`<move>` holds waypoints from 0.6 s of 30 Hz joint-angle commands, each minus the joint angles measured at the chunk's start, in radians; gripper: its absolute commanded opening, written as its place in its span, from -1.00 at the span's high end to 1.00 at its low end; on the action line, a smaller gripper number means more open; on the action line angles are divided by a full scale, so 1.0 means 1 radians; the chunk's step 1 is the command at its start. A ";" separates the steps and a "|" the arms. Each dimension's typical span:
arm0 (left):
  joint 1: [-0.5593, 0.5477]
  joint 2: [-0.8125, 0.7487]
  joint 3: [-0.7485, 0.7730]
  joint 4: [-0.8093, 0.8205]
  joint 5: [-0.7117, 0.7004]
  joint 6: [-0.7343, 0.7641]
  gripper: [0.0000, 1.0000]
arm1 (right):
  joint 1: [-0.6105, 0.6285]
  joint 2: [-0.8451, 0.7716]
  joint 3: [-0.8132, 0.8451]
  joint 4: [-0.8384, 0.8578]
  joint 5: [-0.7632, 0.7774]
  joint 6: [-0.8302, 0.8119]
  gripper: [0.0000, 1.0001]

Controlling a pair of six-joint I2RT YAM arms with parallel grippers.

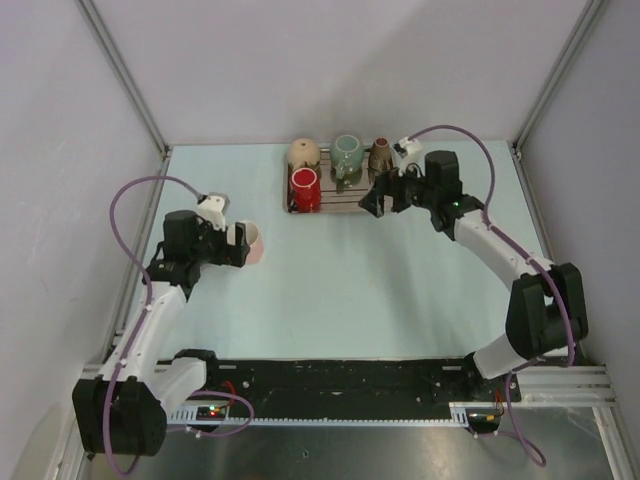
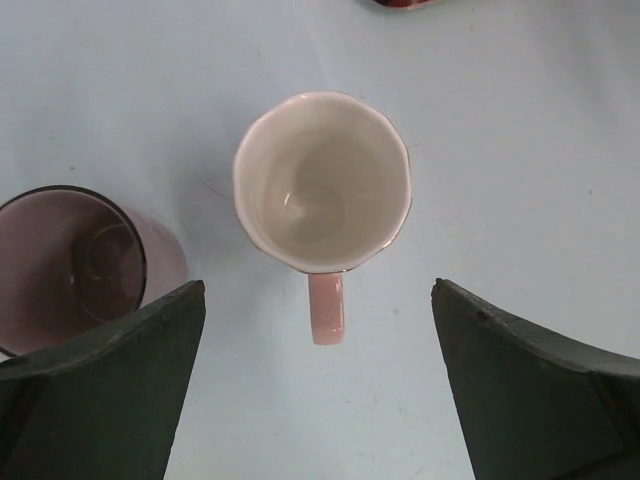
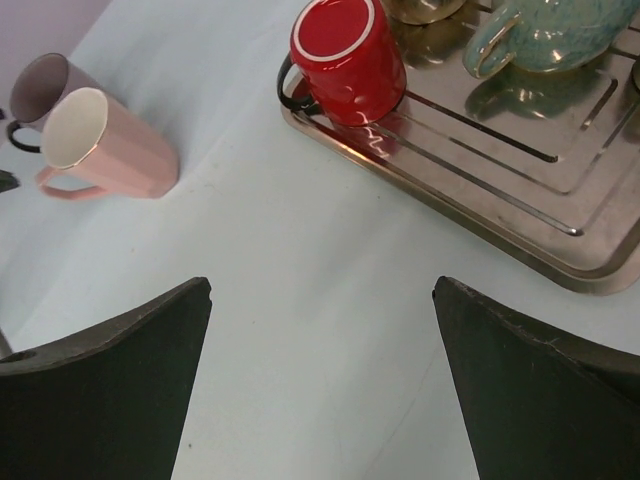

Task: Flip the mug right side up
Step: Place the cup at the center of the board, then turn over the cup on the tray.

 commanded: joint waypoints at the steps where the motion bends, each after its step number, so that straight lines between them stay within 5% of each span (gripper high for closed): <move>1: 0.032 -0.047 0.057 0.020 0.021 0.003 -0.98 | 0.067 0.064 0.121 -0.052 0.177 -0.053 -0.99; 11: 0.039 -0.083 0.080 0.023 0.089 0.013 -0.99 | 0.126 0.252 0.326 -0.115 0.446 -0.085 -0.99; 18: 0.039 -0.097 0.069 0.024 0.101 0.019 -0.99 | 0.049 0.398 0.483 -0.175 0.355 -0.115 -0.92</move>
